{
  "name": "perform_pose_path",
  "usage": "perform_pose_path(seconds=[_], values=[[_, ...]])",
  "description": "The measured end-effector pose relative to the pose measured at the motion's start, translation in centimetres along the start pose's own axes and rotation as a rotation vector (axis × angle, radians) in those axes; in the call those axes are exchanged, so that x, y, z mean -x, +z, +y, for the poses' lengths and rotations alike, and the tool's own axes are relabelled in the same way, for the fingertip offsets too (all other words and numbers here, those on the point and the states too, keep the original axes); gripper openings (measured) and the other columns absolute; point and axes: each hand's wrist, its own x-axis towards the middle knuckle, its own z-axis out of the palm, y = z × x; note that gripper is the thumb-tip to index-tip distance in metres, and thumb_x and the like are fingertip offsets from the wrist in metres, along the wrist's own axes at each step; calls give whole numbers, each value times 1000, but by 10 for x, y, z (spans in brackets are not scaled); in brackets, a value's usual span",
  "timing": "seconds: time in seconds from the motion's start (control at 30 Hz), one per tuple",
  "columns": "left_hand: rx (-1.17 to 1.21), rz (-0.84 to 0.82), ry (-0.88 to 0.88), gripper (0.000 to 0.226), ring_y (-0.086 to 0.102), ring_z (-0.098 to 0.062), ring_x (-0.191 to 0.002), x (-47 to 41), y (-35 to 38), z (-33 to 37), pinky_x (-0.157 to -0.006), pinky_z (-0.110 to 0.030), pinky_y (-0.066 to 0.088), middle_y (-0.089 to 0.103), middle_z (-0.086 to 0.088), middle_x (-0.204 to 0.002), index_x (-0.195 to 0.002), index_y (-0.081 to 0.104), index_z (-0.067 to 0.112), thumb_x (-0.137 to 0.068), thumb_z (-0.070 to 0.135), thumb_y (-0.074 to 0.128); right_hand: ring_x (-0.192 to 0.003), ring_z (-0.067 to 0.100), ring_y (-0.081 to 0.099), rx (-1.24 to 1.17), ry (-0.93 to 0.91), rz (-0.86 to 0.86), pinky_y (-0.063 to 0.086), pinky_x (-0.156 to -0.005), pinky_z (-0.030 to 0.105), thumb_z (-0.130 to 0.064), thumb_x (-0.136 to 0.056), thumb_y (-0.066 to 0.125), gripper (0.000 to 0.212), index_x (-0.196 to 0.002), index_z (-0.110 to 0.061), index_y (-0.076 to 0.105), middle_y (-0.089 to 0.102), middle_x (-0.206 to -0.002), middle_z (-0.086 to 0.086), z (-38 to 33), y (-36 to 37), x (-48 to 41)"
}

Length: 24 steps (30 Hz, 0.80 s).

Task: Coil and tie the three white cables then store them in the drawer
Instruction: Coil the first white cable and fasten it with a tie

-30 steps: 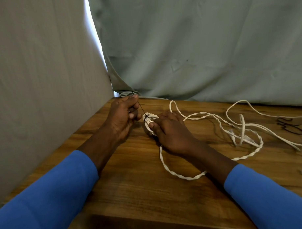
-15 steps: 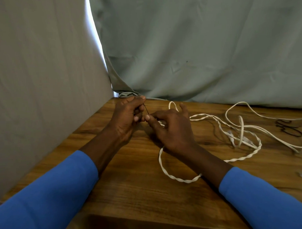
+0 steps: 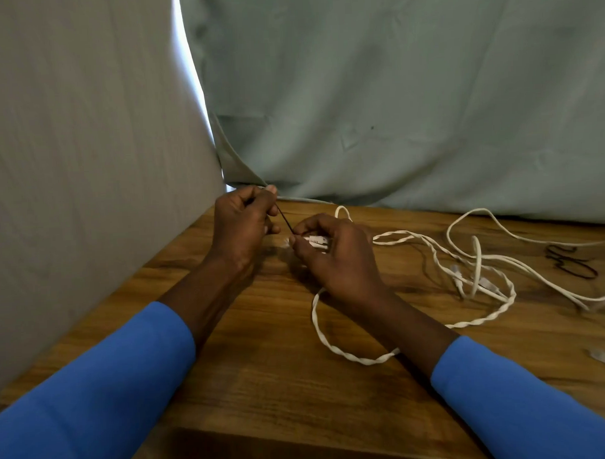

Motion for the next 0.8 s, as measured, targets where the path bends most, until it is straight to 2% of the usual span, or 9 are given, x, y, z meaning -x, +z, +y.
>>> perform_pose_path(seconds=[0.07, 0.17, 0.23, 0.33, 0.47, 0.6, 0.67, 0.73, 0.8], values=[[-9, 9, 12, 30, 46, -3, -45, -4, -5, -1, -50, -23, 50, 56, -5, -67, -71, 66, 12, -101, 16, 65, -104, 0, 59, -28, -26, -16, 48, -101, 52, -59, -83, 63, 29, -101, -37, 70, 70, -98, -22, 0, -2, 0], [27, -32, -10, 32, 43, -7, -45, -4, -5, -2, -53, -27, 51, 56, -2, -64, -70, 65, 11, -100, 18, 66, -100, -26, 34, 49, -80, -33, 37, -109, 47, -48, -89, 72, 22, -106, -35, 70, 62, -99, -21, 1, -7, 5], [69, -41, -24, 33, 41, -8, -44, -4, -4, 0, -54, -28, 53, 55, 2, -58, -70, 64, 9, -101, 18, 65, -88, -16, 30, 145, -140, -2, 32, -111, 40, -52, -87, 75, 31, -111, -34, 67, 65, -102, -15, -1, -9, 6], [98, -50, -37, 33, 41, -9, -42, -6, -5, 5, -53, -28, 54, 51, 0, -54, -69, 66, 8, -101, 19, 64, -97, -1, 40, 257, -193, 50, 32, -111, 39, -49, -88, 75, 35, -116, -31, 65, 71, -107, -7, -1, -11, 3], [121, -123, -52, 33, 38, -6, -35, 2, -3, 9, -46, -25, 48, 54, 3, -50, -68, 63, 5, -101, 12, 62, -90, 9, 62, 119, -127, 146, 55, -82, 42, -42, -94, 69, 17, -105, -29, 66, 72, -96, -10, 9, -11, -2], [65, -239, -51, 32, 39, -5, -35, 7, 0, 8, -47, -24, 49, 52, 4, -45, -71, 61, 2, -102, 12, 59, -80, 5, 68, -26, -34, 217, 58, -70, 44, -41, -98, 66, 13, -99, -28, 64, 71, -87, -12, 20, -12, -8], [54, -263, -56, 32, 39, -5, -35, 9, 2, 7, -48, -24, 50, 50, 4, -43, -72, 61, 2, -102, 13, 60, -89, 7, 69, -7, -59, 191, 59, -77, 42, -37, -101, 60, 16, -113, -29, 66, 73, -99, -10, 23, -13, -8], [64, -256, -64, 31, 39, -4, -35, 10, 4, 8, -48, -23, 50, 49, 4, -42, -73, 61, 1, -102, 14, 60, -103, 11, 65, 126, -112, 121, 56, -85, 38, -32, -105, 53, 35, -139, -35, 60, 68, -118, -5, 25, -14, -8], [86, -242, -70, 31, 39, -3, -35, 9, 4, 10, -49, -24, 50, 48, 6, -41, -74, 61, 2, -102, 16, 60, -97, 16, 60, 285, -164, 74, 52, -75, 39, -32, -106, 49, 42, -148, -36, 53, 61, -113, -1, 23, -16, -9]])
